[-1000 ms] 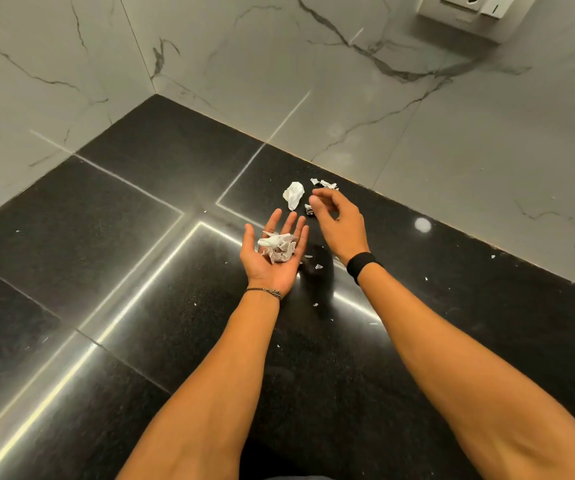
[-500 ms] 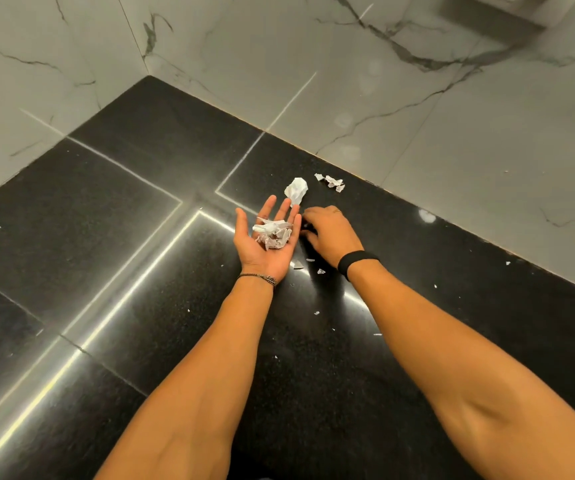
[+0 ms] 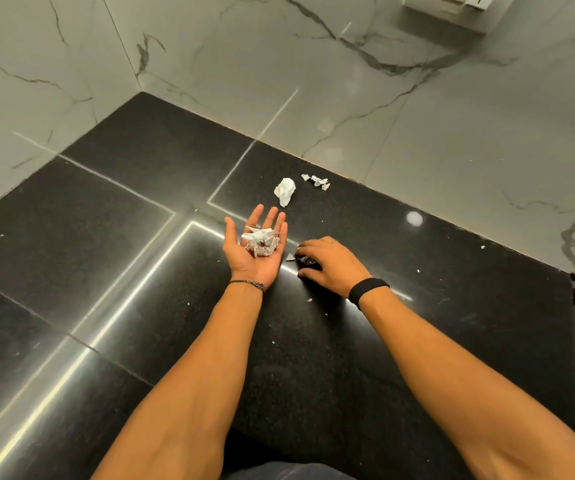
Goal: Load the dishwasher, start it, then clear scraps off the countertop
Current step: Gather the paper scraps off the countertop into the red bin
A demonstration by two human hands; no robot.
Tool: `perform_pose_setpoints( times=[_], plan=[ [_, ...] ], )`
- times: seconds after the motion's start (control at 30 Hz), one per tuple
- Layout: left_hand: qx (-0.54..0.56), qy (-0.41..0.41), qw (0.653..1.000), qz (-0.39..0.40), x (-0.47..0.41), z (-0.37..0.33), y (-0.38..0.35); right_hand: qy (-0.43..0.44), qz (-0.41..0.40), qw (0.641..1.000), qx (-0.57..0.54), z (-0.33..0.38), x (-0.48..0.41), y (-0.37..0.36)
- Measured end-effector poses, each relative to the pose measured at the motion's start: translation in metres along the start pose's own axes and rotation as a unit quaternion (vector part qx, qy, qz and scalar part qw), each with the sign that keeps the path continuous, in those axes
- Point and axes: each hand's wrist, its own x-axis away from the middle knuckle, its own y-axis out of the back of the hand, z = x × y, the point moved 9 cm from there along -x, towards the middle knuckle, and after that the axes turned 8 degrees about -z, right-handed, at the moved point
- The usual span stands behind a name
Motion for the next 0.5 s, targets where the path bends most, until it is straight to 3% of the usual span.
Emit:
perform_pose_setpoints(
  times=[0.3, 0.4, 0.5],
  plan=[
    [-0.017, -0.006, 1.0, -0.011, 0.022, 0.014, 0.013, 0.003, -0.059, 0.996, 0.066, 0.019, 0.028, 0.007],
    [-0.015, -0.011, 1.0, -0.008, 0.027, 0.014, 0.016, -0.11, -0.105, 0.988, -0.039, 0.001, 0.033, 0.017],
    [-0.002, -0.016, 1.0, -0.01, 0.031, 0.014, 0.018, -0.225, -0.199, 0.925, -0.231, -0.017, 0.041, 0.034]
  ],
)
